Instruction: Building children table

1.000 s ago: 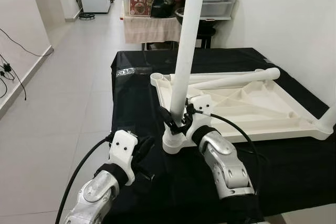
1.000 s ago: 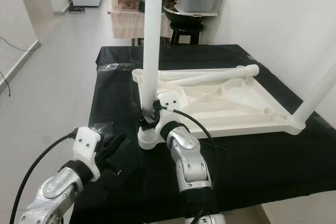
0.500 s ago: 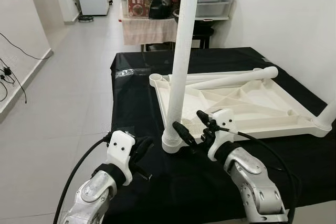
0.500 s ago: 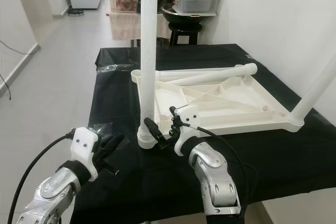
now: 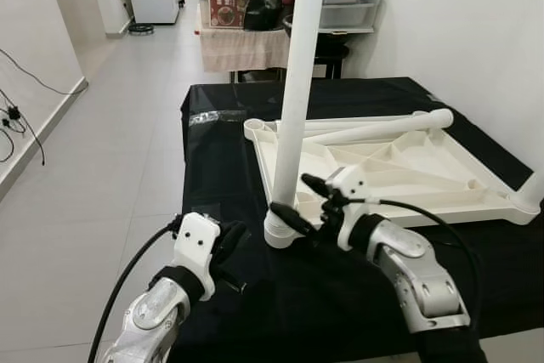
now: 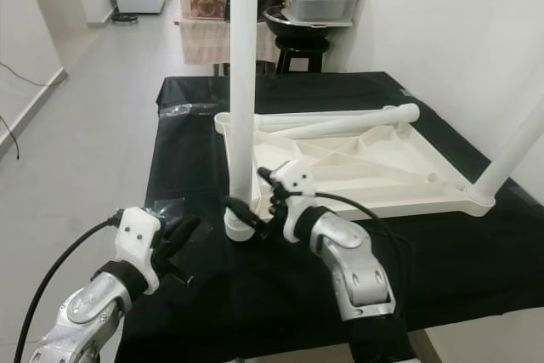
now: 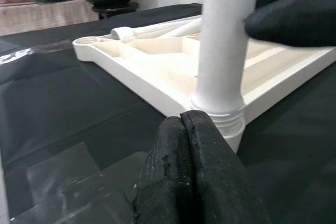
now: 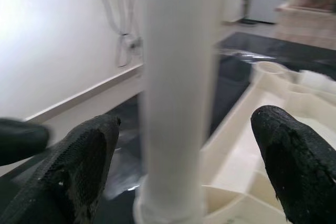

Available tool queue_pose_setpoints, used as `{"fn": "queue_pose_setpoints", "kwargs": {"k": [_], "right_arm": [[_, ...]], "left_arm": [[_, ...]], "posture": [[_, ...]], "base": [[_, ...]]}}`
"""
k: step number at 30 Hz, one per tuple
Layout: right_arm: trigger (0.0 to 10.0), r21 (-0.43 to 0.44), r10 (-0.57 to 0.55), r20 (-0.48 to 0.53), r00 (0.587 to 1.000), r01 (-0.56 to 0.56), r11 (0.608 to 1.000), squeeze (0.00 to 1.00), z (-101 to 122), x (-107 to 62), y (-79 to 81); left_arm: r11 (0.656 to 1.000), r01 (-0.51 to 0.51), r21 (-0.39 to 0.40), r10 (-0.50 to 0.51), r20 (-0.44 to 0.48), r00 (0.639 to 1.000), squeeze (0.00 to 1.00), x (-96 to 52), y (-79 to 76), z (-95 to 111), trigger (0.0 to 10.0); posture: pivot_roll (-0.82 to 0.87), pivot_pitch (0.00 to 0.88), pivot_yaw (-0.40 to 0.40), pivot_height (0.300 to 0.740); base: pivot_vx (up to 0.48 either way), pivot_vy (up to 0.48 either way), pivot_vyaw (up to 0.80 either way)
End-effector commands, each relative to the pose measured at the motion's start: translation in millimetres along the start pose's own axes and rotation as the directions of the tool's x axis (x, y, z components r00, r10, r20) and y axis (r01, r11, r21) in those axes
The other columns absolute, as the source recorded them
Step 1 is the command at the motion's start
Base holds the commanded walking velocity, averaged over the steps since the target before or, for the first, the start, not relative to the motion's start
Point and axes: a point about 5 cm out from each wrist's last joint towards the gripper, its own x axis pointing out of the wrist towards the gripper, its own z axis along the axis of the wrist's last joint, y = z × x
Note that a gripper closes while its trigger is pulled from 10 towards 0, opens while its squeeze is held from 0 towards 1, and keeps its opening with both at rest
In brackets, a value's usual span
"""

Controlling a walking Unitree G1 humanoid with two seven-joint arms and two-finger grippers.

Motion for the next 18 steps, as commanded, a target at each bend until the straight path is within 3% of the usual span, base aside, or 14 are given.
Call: {"fn": "queue_pose_setpoints", "kwargs": {"k": [1, 7, 10, 13, 18], "right_arm": [[10.0, 0.090, -0.111, -0.006, 0.994, 0.111, 0.990, 0.00, -12.9, -14.2, 10.2], [10.0, 0.120, -0.216, -0.003, 0.976, 0.215, 0.969, 0.00, -16.3, -22.7, 17.1], [10.0, 0.172, -0.381, -0.034, 0.924, 0.381, 0.908, 0.00, -22.7, -37.2, -0.1], [10.0, 0.194, -0.422, -0.065, 0.904, 0.426, 0.883, 0.00, -29.7, -41.1, -7.0], [10.0, 0.150, -0.384, -0.062, 0.921, 0.389, 0.909, 0.00, -26.2, -34.4, -0.6]], "left_arm": [[0.998, -0.052, 0.034, 0.052, 0.005, 0.999, 0.00, -4.8, 4.0, -1.8, 10.0], [0.993, -0.100, 0.059, 0.100, 0.011, 0.995, 0.00, -7.8, 9.0, -2.0, 10.0], [0.981, -0.170, 0.096, 0.168, 0.030, 0.985, 0.00, -11.1, 16.4, -1.8, 10.0], [0.980, -0.174, 0.099, 0.172, 0.028, 0.985, 0.00, -11.2, 17.2, -2.3, 10.0], [0.979, -0.175, 0.104, 0.173, 0.025, 0.985, 0.00, -10.9, 16.7, -3.4, 10.0]], "posture": [[-0.04, 0.000, -0.057, 0.740], [-0.04, 0.000, -0.055, 0.740], [-0.06, 0.000, -0.048, 0.740], [-0.06, 0.000, -0.048, 0.740], [-0.05, 0.000, -0.044, 0.740]], "base": [[0.000, 0.000, 0.00], [0.000, 0.000, 0.00], [0.000, 0.000, 0.00], [0.000, 0.000, 0.00], [0.000, 0.000, 0.00]]}}
